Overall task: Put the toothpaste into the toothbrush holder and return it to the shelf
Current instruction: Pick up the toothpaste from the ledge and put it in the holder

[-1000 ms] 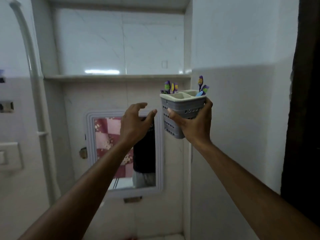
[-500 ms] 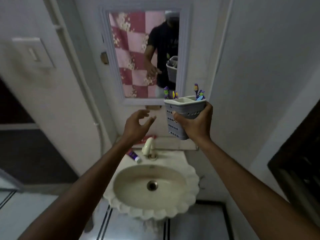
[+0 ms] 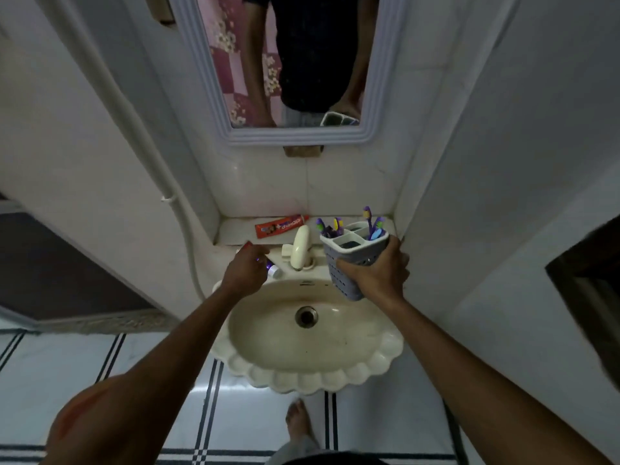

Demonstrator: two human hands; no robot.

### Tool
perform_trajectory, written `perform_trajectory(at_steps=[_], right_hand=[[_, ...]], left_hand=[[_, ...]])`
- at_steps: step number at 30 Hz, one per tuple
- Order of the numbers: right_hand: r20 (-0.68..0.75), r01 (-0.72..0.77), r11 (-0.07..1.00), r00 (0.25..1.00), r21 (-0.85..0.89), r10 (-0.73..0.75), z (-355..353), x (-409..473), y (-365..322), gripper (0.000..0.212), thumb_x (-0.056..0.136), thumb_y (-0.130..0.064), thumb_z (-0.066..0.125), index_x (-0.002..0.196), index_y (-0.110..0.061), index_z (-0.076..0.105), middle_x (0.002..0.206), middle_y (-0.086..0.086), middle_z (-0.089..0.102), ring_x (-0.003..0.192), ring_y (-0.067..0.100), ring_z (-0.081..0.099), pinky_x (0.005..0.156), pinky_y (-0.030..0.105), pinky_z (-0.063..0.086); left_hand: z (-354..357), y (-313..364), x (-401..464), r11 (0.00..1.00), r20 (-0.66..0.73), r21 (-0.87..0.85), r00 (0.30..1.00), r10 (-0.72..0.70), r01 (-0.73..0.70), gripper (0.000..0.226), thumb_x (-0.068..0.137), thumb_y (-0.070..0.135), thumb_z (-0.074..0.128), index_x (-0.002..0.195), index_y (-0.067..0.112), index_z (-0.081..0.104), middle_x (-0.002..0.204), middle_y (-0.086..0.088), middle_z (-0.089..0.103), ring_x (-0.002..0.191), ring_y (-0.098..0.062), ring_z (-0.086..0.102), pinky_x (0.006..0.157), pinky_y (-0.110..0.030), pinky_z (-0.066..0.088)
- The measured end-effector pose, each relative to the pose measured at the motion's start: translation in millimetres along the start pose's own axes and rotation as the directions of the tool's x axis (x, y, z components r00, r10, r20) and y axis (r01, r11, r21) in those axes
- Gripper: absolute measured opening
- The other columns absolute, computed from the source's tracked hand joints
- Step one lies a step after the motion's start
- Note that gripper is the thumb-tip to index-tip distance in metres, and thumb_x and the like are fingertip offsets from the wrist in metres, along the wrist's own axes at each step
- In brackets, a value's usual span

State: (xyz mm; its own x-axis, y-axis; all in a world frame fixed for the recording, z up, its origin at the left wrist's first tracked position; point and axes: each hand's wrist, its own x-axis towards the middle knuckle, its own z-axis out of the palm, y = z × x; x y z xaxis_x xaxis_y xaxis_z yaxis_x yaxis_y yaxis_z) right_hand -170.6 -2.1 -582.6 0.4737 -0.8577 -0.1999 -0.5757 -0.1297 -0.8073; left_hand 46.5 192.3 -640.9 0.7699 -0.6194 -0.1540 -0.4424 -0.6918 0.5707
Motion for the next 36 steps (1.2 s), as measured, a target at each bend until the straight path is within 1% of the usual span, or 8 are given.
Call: perform_trajectory(at_steps=[4,8,14,18,21,25,30,36], right_hand=[[-0.027,0.001,1.0,1.0,0.016,-0.001,4,-2,22,0.13,0.043,-0.069,0.097,0.152,-0.02,0.046,0.148,0.005,0.062,0.139,0.031,0.06,0.111,0.05,0.057],[-0.055,-0.012,0.998,0.998,0.059,0.015,12,3,31,0.125,0.043,-0.06,0.103,0.148,-0.023,0.048,0.145,-0.001,0.065,0.131,0.022,0.068,0.102,0.044,0.063],[-0.097,-0.03,0.995,0.995,0.094,0.039,46,31,62,0.113,0.039,-0.057,0.108,0.132,-0.019,0.057,0.129,0.001,0.07,0.115,0.018,0.076,0.093,0.045,0.068],[-0.095,0.002,0.99,0.995,0.142,0.012,52,25,51,0.121,0.045,-0.052,0.106,0.139,-0.014,0.04,0.138,0.005,0.06,0.121,0.023,0.071,0.098,0.044,0.066],[-0.05,0.026,0.994,0.999,0.104,-0.021,53,21,56,0.123,0.052,-0.05,0.108,0.144,-0.022,0.031,0.144,0.0,0.051,0.129,0.023,0.065,0.103,0.042,0.064],[0.037,0.02,0.994,0.999,0.103,-0.024,51,22,61,0.125,0.05,-0.058,0.107,0.141,-0.027,0.027,0.145,-0.001,0.044,0.136,0.021,0.057,0.109,0.038,0.058],[0.081,0.038,0.986,0.995,0.165,-0.052,37,26,64,0.118,0.058,-0.063,0.103,0.145,-0.024,0.032,0.146,-0.002,0.045,0.134,0.021,0.056,0.103,0.033,0.057],[0.133,0.035,0.986,0.99,0.16,-0.057,28,30,64,0.121,0.061,-0.061,0.102,0.151,-0.021,0.032,0.147,0.001,0.05,0.134,0.022,0.058,0.1,0.032,0.055]], left_hand=[[3,-9,0,0.951,0.096,0.299,0.994,0.05,-0.076,0.055,0.09,0.003,0.076,0.143,0.014,0.063,0.145,-0.009,0.063,0.129,-0.027,0.058,0.101,-0.04,0.053],[5,-24,3,0.802,0.153,0.571,0.982,0.108,-0.177,0.061,0.088,0.012,0.079,0.144,0.022,0.06,0.148,-0.003,0.06,0.139,-0.026,0.049,0.115,-0.043,0.043],[13,-48,18,0.585,0.262,0.724,0.93,0.256,-0.365,0.058,0.086,0.02,0.081,0.14,0.026,0.061,0.15,-0.003,0.057,0.14,-0.026,0.05,0.123,-0.046,0.034],[9,-56,15,0.803,0.103,0.542,0.968,0.229,-0.248,0.042,0.097,0.026,0.072,0.134,0.028,0.054,0.129,-0.004,0.071,0.124,-0.028,0.065,0.124,-0.058,0.034],[-21,-23,4,0.993,-0.079,0.085,0.993,0.086,-0.08,0.039,0.106,0.049,0.06,0.134,0.026,0.047,0.106,-0.002,0.072,0.082,-0.023,0.072,0.078,-0.045,0.06],[-64,63,-2,0.956,-0.076,-0.237,0.984,0.16,-0.174,0.042,0.099,0.056,0.07,0.126,0.029,0.053,0.099,0.008,0.074,0.053,-0.015,0.072,0.046,-0.031,0.054],[-55,164,18,0.861,0.1,0.294,0.909,0.405,-0.416,0.048,0.097,0.054,0.071,0.14,0.037,0.059,0.125,0.01,0.074,0.106,-0.02,0.071,0.078,-0.034,0.053],[-24,216,36,0.589,0.217,0.657,0.866,0.451,-0.471,0.039,0.098,0.035,0.069,0.136,0.029,0.065,0.126,-0.001,0.073,0.108,-0.028,0.072,0.079,-0.037,0.055]])
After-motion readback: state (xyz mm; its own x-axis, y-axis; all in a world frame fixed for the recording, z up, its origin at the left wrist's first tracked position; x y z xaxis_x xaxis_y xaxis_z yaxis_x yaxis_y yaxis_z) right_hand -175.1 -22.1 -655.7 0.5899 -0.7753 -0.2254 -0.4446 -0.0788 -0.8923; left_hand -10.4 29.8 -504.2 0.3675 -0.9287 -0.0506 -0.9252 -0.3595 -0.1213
